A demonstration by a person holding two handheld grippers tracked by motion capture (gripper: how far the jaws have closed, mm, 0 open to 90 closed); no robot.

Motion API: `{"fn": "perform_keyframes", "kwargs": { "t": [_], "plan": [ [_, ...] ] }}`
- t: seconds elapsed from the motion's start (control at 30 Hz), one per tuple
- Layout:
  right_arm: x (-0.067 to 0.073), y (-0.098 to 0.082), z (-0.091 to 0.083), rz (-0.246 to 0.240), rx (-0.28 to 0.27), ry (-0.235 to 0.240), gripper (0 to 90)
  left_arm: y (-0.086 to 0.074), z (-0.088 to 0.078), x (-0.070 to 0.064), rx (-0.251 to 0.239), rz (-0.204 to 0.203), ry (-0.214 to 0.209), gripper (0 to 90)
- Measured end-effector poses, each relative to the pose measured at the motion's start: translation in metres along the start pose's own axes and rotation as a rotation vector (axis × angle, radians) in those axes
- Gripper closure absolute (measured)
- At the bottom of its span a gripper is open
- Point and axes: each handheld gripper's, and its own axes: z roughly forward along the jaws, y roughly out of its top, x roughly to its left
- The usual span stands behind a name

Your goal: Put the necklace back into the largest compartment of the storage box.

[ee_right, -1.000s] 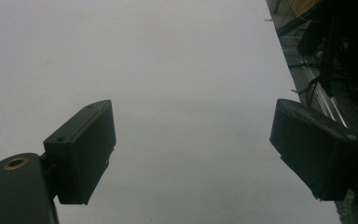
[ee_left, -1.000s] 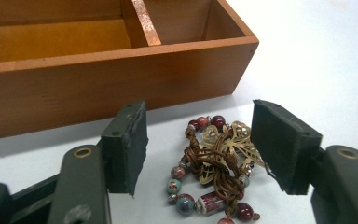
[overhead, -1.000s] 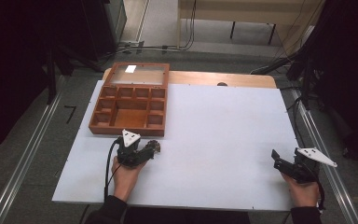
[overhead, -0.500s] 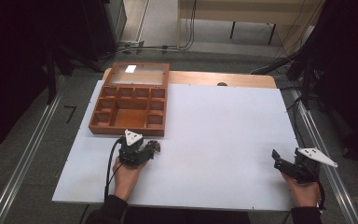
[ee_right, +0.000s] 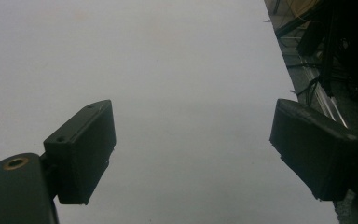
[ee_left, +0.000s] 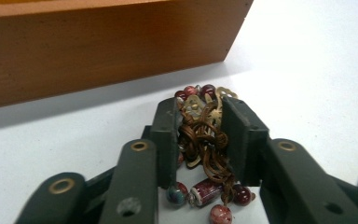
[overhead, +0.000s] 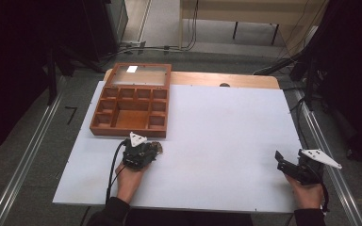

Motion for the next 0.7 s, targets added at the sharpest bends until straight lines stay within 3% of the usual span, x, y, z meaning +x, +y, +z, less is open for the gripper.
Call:
{"fn": "perform_keyframes", "kwargs": {
  "t": [0.7],
  "plan": [
    [-0.0008, 0.0001, -0.0007, -0.006, -0.005, 0.002, 12.2, 0.0003, -0.0053, 0.0018, -0.021, -0.017, -0.029, 71.3]
  ]
}}
